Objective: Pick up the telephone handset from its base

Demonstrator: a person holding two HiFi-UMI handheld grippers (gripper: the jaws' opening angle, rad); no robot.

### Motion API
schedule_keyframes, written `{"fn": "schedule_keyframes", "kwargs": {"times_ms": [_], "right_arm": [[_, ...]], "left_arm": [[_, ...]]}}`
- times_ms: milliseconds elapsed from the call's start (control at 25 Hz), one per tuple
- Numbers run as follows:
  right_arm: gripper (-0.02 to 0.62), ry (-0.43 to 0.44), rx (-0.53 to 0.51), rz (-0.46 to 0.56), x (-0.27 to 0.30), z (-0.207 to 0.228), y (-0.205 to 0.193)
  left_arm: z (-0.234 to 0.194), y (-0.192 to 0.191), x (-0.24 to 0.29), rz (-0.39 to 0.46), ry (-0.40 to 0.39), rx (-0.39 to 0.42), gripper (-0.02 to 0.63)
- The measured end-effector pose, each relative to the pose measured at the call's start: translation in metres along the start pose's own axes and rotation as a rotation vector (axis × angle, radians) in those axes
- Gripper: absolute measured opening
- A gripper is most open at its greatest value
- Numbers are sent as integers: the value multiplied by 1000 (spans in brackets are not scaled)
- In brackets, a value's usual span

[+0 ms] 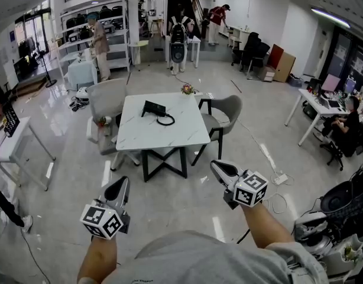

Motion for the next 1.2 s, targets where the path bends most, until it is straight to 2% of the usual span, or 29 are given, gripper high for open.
{"fn": "schedule_keyframes", "kwargs": {"times_ms": [320, 360, 480, 520, 600, 960, 1200], "right_arm": [[3, 20, -7, 11, -17, 18, 7], [3, 27, -7, 12, -21, 21, 7], [3, 44, -9, 11, -35, 32, 6], [3, 49, -11, 11, -39, 37, 6], [3, 57, -12, 11, -45, 46, 9], [3, 91, -28, 15, -63, 76, 16], [3, 84, -15, 17, -49, 93, 14]], "left_arm": [[22, -1, 13, -14, 3, 10, 64], [27, -1, 15, -18, -6, 16, 97], [44, -4, 26, -30, -37, 25, 322], [50, -5, 29, -31, -38, 25, 364], [60, -6, 35, -30, -35, 24, 399], [98, -11, 64, -46, -31, 37, 419], [93, -15, 83, -73, -35, 65, 419]]}}
Point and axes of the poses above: the fingertips, and each gripper's own axes: x forward along the fingers, z to its right, y out of its top, the point moved 10 cm from there along -x, backward along the fingers, and after that the axes turned 4 degrees about x, right-handed, at the moved point
